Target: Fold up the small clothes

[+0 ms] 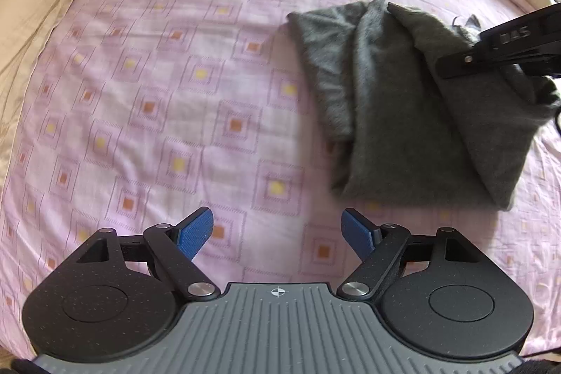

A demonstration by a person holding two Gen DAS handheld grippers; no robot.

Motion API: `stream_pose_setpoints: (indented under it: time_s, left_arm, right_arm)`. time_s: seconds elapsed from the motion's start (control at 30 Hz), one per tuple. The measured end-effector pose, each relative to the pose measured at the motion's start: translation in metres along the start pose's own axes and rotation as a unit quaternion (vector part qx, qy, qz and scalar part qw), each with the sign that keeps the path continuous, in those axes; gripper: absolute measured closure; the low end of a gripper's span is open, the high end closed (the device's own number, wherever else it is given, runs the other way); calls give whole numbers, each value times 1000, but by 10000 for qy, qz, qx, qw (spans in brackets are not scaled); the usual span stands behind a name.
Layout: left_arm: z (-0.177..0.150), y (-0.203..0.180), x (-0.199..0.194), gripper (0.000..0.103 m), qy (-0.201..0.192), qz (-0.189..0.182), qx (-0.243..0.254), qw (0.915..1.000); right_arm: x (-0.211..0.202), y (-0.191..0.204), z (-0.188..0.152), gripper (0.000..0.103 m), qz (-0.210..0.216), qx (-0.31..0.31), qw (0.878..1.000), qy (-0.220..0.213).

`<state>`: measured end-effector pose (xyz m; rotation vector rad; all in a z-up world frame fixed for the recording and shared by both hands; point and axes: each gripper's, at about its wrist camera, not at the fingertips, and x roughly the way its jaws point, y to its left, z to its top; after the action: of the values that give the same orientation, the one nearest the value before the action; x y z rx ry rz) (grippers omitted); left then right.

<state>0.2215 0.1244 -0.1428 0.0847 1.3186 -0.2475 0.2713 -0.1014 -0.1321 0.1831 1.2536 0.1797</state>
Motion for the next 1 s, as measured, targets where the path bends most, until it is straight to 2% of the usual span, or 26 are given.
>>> stream_pose_setpoints:
  time_s: [0.13, 0.27, 0.3, 0.47, 0.67, 0.8, 0.93, 1.0]
  left_arm:
    - [-9, 11, -1, 23, 90, -20, -74, 9999]
    - [-13, 14, -1, 23, 112, -97, -22, 9999]
    - [-12, 13, -1, 23, 126, -111, 13, 9999]
    - [-7, 6, -3, 23, 110, -218, 209, 9995]
    - [12, -14, -15, 23, -206, -494, 426, 9977]
    - [37, -33, -13, 23, -328, -797, 533, 9949]
    - [71, -65, 2, 23, -444, -803, 1056, 9902]
    - [92, -75, 14, 23, -480, -779, 1141, 9893]
  right_arm:
    - [2, 21, -6, 51, 335, -397, 9986, -91]
    - [-24, 25, -13, 50, 1154, -478, 9903, -612]
    - [-33, 22, -15, 49, 1239, -442, 9884, -756]
    - [-60, -7, -26, 48, 1059, 205, 9884, -1072]
    - [-67, -57, -52, 47, 460, 838, 9902, -1017]
    - [-64, -72, -70, 47, 291, 981, 9907, -893]
    - [-58, -72, -84, 47, 259, 1042, 9907, -833]
    - [-56, -66, -88, 47, 213, 873, 9927, -803]
